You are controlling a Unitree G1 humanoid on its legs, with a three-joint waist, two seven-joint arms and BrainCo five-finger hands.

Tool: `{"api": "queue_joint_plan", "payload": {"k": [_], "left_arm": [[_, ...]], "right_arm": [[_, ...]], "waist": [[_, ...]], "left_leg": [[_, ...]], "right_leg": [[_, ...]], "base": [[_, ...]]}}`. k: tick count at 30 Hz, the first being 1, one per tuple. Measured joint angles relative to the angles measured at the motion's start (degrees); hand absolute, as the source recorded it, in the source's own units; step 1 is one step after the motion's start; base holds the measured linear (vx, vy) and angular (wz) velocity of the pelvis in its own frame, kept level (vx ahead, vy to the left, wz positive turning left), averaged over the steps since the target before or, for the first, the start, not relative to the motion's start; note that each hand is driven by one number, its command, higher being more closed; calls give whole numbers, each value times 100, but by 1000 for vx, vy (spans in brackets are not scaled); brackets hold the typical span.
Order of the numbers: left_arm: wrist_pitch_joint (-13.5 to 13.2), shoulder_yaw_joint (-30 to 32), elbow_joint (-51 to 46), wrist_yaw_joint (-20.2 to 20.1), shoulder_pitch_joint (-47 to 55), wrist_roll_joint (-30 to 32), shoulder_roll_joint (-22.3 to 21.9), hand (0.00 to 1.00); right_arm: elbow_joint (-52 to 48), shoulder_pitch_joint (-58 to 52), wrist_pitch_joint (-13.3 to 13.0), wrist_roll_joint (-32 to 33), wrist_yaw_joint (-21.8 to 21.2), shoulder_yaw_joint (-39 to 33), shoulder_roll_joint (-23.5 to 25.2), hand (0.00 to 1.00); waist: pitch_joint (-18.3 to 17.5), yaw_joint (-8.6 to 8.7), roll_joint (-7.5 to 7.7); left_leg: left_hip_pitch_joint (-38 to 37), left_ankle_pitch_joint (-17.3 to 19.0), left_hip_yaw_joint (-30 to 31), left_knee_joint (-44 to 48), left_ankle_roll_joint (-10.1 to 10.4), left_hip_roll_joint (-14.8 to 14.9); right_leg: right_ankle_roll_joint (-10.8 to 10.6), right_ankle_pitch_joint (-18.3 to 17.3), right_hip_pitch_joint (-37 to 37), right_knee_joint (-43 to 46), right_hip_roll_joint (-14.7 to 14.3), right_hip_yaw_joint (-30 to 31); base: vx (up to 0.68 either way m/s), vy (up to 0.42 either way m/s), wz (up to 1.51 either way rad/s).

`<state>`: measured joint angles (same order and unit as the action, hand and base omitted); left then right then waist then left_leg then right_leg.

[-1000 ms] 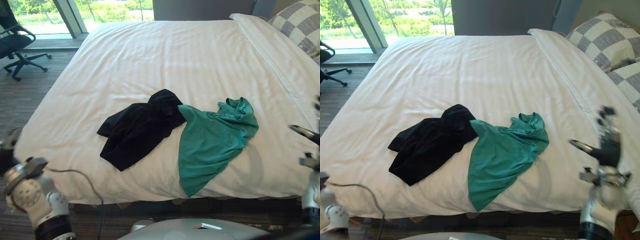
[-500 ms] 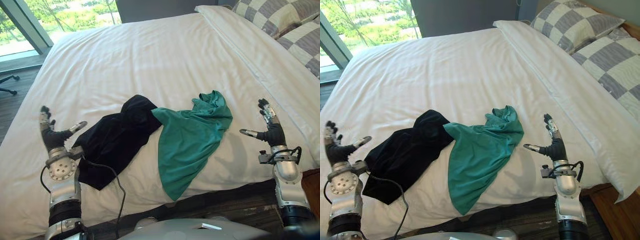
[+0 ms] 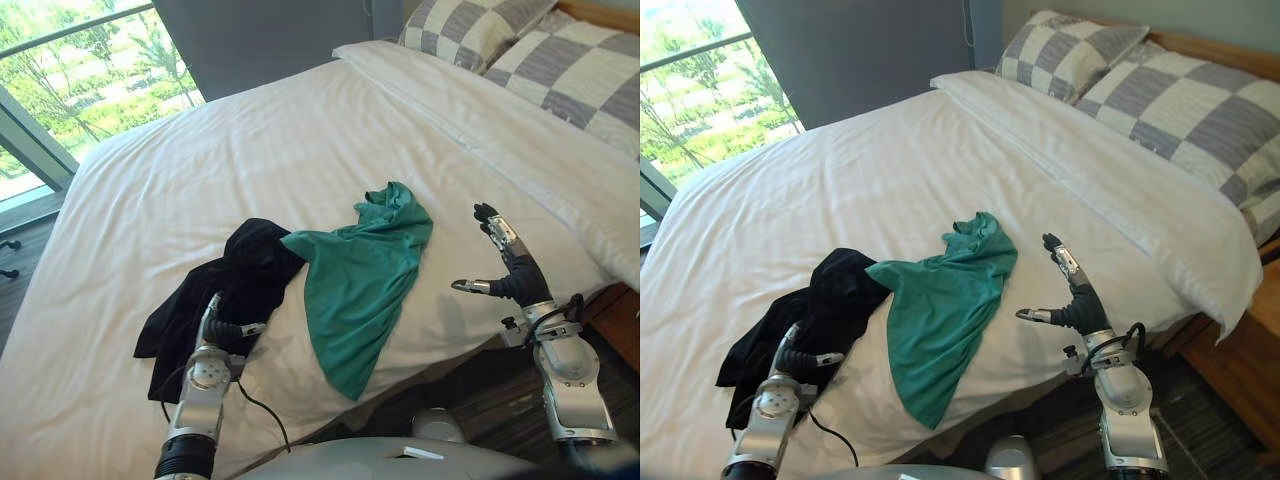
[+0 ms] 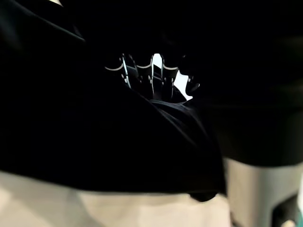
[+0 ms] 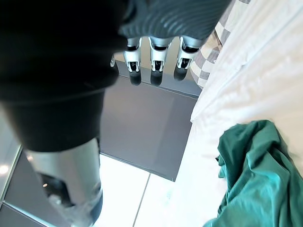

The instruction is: Tidy the bed and pick cloth on bed and put in laundry

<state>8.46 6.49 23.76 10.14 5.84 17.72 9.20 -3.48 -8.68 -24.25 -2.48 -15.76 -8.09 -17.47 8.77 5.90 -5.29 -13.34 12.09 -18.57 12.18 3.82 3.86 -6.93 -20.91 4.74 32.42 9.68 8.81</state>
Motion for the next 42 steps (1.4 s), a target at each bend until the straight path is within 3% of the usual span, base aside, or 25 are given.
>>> {"api": "queue_joint_plan", "payload": {"k": [2,5,7,9,11,13,14,19,22,25,27,28,32,34,35,39,42], "left_arm": [[153,-194,319,355,-141,214,3,0],[522,-322,875,1305,-650,73,2,0],[592,-312,971,1883,-1061,-263,55,0],[581,-285,970,2803,-1695,-888,163,0],[567,-160,953,3302,-1985,-1068,294,0],[529,-14,871,3501,-2103,-1123,379,0],[498,36,842,3518,-2118,-1155,427,100],[488,49,683,3381,-2256,-1141,558,100],[473,154,666,2846,-2397,-901,839,100],[326,211,667,2312,-2493,-934,1091,100],[111,316,692,2040,-2489,-990,1172,100],[-200,412,710,1757,-2452,-1106,1170,100],[-908,489,729,1401,-2370,-1161,1153,100],[-1385,474,654,1132,-2342,-1165,1057,100],[-1487,470,621,1065,-2342,-1166,1027,100],[-1960,443,165,734,-2302,-1205,903,100],[-2126,484,-148,410,-2254,-1287,901,100]], "right_arm": [[-128,194,-3,0,-133,40,-212,0],[-297,1027,-4,7,-104,263,-599,0],[-320,1383,5,7,7,307,-678,0],[-318,1872,13,16,222,355,-850,0],[-317,2115,13,68,341,373,-905,0],[-318,2176,13,239,419,373,-907,0],[-318,2209,13,296,428,371,-914,0],[-320,2229,-21,472,423,403,-1026,0],[-320,2227,-177,544,423,435,-1014,0],[-346,2228,-223,537,414,435,-1011,0],[-417,2228,-235,470,385,435,-1005,0],[-507,2236,-281,293,367,451,-991,0],[-739,2303,-320,-189,406,641,-966,0],[-742,2656,-285,-612,500,940,-965,0],[-743,2757,-259,-673,526,1014,-965,0],[-778,3245,186,-1263,767,1282,-968,0],[-776,3405,586,-1473,961,1313,-1002,0]], "waist": [[109,85,-83],[354,124,-282],[560,132,-243],[891,112,-197],[1079,91,-107],[1174,80,-73],[1181,82,-67],[1214,51,-15],[1283,44,77],[1339,-71,146],[1356,-72,173],[1375,-83,200],[1436,-123,250],[1492,-282,263],[1508,-299,255],[1599,-487,336],[1643,-577,388]], "left_leg": [[291,272,-124,70,56,-109],[1300,402,-319,536,16,-86],[1706,384,-338,647,9,-52],[2216,242,-456,809,20,131],[2478,149,-458,987,-6,252],[2556,139,-444,1094,-9,344],[2557,138,-448,1107,-8,372],[2612,137,-451,1210,-7,407],[2764,159,-432,1252,19,488],[2900,220,-452,1415,43,626],[2980,220,-436,1452,38,669],[3052,228,-414,1528,11,719],[3235,248,-248,1654,-9,746],[3345,255,-159,1727,-17,750],[3389,254,-114,1750,-17,749],[3672,244,171,1862,-33,757],[3848,241,376,1924,-38,735]], "right_leg": [[-70,-43,491,308,85,150],[-74,328,1367,193,49,411],[-73,515,1695,103,35,425],[-49,761,2107,-42,-58,406],[-99,874,2296,-45,-116,360],[-103,910,2297,-28,-147,296],[-102,910,2283,-14,-149,278],[-85,899,2267,26,-136,199],[-57,881,2316,-44,-170,131],[9,920,2369,-96,-285,120],[17,985,2377,-167,-320,97],[-28,1061,2380,-226,-338,56],[-60,1091,2392,-234,-338,-44],[-68,1104,2431,-243,-317,-117],[-68,1104,2434,-247,-301,-165],[-38,1087,2481,-262,-265,-428],[0,1064,2492,-262,-242,-631]], "base": [[-264,63,-12],[-248,71,-26],[-150,14,7],[-96,-50,13],[10,-63,8],[91,-29,10],[108,-8,8],[37,-4,8],[-94,-42,11],[-110,-54,-8],[-64,-20,0],[0,0,0],[25,-7,17],[61,-1,18],[38,-4,28],[30,-17,32],[39,-14,28]]}}
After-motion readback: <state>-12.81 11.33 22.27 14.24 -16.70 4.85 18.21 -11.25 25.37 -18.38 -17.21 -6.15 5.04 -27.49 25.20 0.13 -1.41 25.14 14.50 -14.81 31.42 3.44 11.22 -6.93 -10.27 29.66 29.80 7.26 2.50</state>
